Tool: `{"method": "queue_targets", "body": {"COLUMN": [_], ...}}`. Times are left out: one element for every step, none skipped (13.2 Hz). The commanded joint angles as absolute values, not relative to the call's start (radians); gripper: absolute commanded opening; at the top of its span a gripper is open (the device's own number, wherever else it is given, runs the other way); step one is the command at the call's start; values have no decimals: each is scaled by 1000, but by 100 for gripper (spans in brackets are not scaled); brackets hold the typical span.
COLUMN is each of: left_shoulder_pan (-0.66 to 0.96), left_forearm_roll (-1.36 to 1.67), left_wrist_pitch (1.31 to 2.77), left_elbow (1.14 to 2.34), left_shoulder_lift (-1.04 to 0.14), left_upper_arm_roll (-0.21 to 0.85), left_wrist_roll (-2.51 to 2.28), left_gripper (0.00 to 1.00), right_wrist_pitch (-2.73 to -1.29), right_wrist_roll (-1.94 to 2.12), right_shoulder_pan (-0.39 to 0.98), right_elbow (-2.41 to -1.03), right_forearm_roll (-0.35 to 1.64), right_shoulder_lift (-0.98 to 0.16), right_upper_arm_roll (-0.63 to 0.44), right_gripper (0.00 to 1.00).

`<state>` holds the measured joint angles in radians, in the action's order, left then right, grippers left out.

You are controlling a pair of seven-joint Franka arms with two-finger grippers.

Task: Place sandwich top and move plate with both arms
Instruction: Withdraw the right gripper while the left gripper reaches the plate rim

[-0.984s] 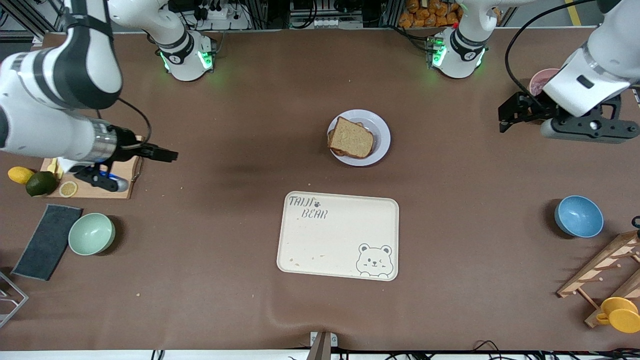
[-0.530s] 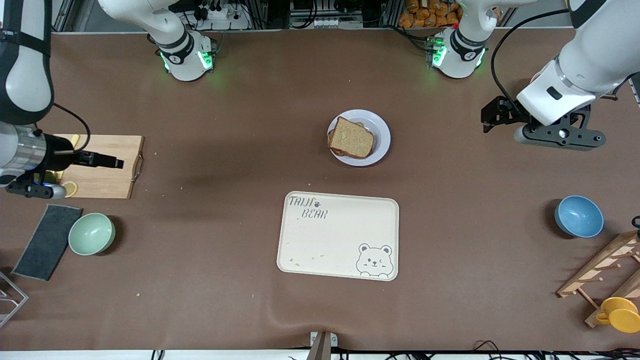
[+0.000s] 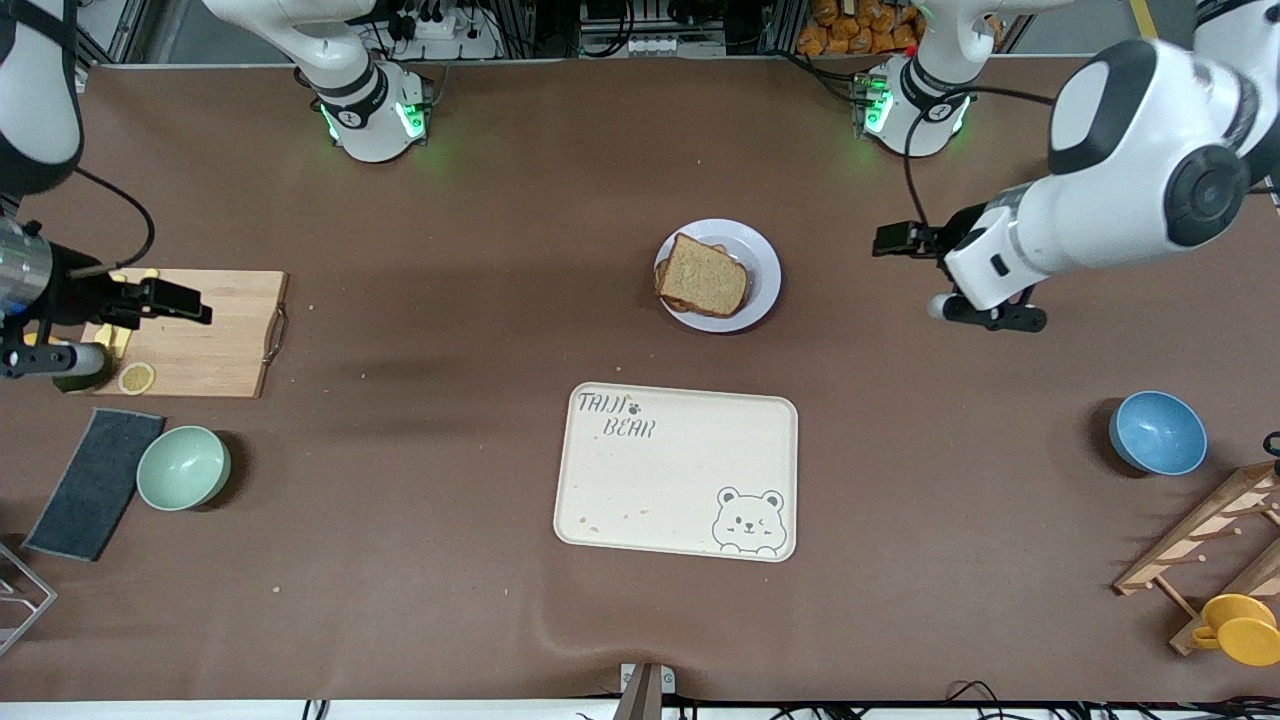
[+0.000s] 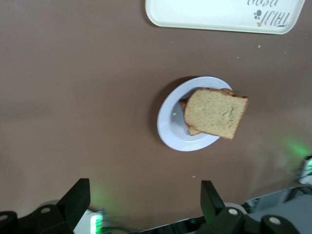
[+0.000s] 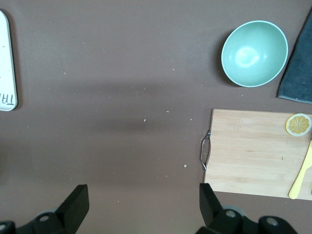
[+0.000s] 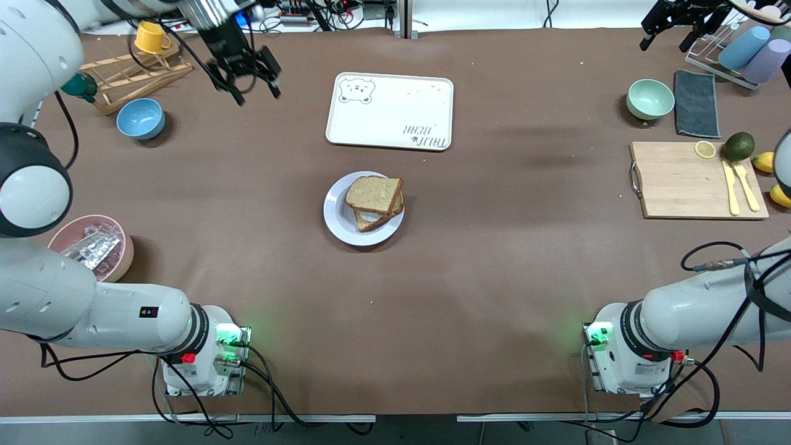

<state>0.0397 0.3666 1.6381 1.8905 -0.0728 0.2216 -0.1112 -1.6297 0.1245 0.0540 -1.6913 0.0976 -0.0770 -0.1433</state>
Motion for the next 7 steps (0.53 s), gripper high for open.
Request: {"method": "queue_targets", "body": {"left_shoulder_pan": [44, 40, 38, 37, 29, 14, 2], "left_forearm_roll": [496, 556, 621, 674, 734, 792, 837], "left_wrist_pitch": [1791, 1834, 1870, 1902, 1933, 1946, 1965], "left_elbow": [2090, 2139, 2188, 2232, 2268, 2301, 2340], "left_shoulder_lift": [-37, -38, -38, -37, -37, -37, -37], "left_upper_arm_roll": [251, 253, 253, 253, 253, 252, 253], "left_wrist_roll": [-59, -17, 42, 102, 174, 249, 315], "left_gripper": [100, 100, 100, 100, 100, 100, 100], "right_wrist_pitch": [-1735, -1738, -1740, -1746, -1743, -1733, -1726], "right_wrist_roll": [118, 118, 118, 118, 120, 104, 95], "right_shoulder_pan": [21, 21, 14, -1, -27, -44, -49], "right_elbow": [-1864, -1844, -1832, -1818, -1789, -1764, -1761], "right_forearm_roll": [75, 75, 75, 78, 80, 74, 61], "right_shoulder_lift": [34, 28, 23, 17, -1, -17, -20], "right_upper_arm_roll": [-103, -103, -101, -100, -85, -56, -29], "right_gripper": [100, 100, 100, 100, 100, 100, 100]}}
